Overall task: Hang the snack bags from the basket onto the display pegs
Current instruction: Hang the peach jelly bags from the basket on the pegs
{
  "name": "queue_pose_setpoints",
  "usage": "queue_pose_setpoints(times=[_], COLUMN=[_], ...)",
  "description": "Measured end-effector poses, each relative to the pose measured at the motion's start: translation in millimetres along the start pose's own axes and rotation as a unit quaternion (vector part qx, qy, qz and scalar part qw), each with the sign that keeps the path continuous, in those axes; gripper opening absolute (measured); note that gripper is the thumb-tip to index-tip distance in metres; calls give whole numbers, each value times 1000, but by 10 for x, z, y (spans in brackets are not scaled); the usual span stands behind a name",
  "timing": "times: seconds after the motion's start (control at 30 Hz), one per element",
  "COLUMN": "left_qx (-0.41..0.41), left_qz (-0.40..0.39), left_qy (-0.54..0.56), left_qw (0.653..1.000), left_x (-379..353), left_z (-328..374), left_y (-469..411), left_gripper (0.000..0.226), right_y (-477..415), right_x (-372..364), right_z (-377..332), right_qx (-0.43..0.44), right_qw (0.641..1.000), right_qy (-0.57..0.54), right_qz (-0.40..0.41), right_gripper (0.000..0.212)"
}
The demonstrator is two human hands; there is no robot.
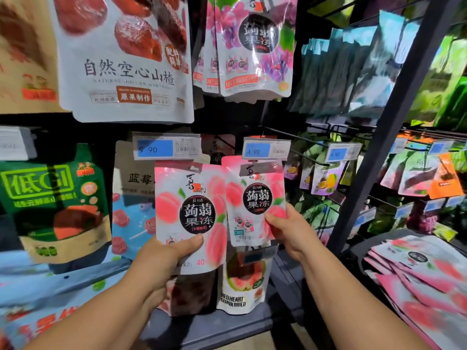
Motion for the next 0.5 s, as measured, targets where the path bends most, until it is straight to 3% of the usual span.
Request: queue_pose_setpoints(times=[0.2,0.37,0.5], left_qx=[2,3,18], left_qz=[-5,-3,-14], left_qy=[-11,-8,-8], left_qw=[1000,1000,1000], left_x=[-43,-97,-141], left_z=[-8,-22,-58], left_y=[21,27,-13], left_gripper=[23,29,34], right_y=[-131,-298,-236], right_x=[-143,-173,-131], right_z=[-36,85,7], right_qx=[6,-6,51], right_qw=[1000,999,993], right_qy=[0,47,62], right_qz=[-14,21,87], right_gripper=[23,16,18])
Point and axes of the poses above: each hand's wrist, its own y-axis away from the middle knuckle, its own x-axis out of the back of the hand, z = x × y, the point moved 5 cm from there along -y, towards the middle knuckle, and after that the axes turned 9 degrees about z, right-handed, at the moved point
